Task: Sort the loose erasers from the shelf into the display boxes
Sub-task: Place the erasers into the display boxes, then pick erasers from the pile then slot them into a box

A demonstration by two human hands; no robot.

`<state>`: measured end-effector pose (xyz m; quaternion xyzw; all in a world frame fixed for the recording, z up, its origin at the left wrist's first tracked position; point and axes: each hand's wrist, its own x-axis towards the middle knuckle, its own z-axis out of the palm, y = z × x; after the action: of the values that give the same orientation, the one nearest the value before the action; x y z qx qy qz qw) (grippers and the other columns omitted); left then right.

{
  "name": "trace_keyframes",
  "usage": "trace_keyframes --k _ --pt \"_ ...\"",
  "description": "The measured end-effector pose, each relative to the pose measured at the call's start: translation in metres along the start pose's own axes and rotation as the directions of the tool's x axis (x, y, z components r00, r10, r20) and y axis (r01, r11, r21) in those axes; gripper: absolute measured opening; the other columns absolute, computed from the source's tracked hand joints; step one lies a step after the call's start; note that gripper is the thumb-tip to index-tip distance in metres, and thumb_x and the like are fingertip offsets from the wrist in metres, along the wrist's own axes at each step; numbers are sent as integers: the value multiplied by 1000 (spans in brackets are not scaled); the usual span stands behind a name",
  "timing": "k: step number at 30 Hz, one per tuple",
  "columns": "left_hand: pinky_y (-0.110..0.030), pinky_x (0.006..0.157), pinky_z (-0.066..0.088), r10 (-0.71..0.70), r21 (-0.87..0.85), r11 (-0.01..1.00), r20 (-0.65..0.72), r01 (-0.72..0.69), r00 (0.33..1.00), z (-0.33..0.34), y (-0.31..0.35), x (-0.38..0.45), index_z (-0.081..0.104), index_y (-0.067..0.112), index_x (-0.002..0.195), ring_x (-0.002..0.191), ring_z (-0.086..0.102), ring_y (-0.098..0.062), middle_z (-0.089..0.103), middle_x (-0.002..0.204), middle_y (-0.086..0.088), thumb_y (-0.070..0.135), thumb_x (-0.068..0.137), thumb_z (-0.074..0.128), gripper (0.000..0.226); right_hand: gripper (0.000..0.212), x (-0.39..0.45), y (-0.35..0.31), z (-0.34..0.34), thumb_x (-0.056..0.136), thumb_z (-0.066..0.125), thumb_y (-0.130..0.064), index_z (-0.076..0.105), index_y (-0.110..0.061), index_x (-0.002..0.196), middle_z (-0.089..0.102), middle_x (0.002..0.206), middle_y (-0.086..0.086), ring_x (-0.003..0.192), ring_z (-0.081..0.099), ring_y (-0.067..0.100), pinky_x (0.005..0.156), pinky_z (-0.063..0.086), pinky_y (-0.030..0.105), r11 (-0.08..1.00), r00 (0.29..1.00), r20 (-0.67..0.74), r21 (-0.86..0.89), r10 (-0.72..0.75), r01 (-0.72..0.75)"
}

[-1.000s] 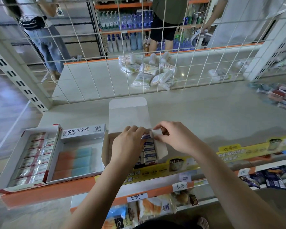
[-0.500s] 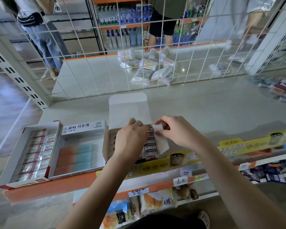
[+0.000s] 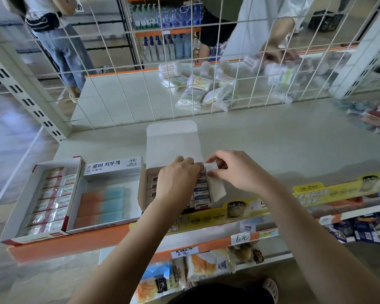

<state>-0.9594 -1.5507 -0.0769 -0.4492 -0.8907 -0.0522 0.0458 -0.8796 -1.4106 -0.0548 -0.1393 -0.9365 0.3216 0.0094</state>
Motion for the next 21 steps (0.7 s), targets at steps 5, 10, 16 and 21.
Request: trace_keyframes --k 5,10,16,21 --pt "-28 66 41 0 -167 986 64 11 998 -19 -8 -3 65 29 109 98 54 -16 61 103 7 32 97 44 24 28 6 -1 -11 89 60 -33 58 -23 116 55 89 -12 79 53 3 64 40 15 1000 995 96 -21 3 -1" --pt "-30 80 44 52 -133 990 13 -50 999 -53 0 22 62 28 114 106 52 -15 61 111 6 37 95 46 26 28 10 10 -32 90 59 -28 58 -19 116 60 110 -2 102 57 15 85 45 27 993 999 36 -117 -25 29" --pt "-33 89 40 297 65 949 143 -308 944 -55 77 91 51 26 128 118 45 -20 53 123 0 44 95 41 38 37 -6 61 -80 89 57 -20 51 -17 125 51 126 5 121 42 23 99 38 36 871 995 -95 -487 21 -65" --pt "-37 93 37 462 89 867 223 -490 858 -45 182 129 44 24 134 123 42 -26 47 132 -5 46 93 44 46 41 -52 132 -135 88 57 -19 49 -17 129 47 133 6 126 40 25 100 36 34 823 962 -175 -500 209 -270"
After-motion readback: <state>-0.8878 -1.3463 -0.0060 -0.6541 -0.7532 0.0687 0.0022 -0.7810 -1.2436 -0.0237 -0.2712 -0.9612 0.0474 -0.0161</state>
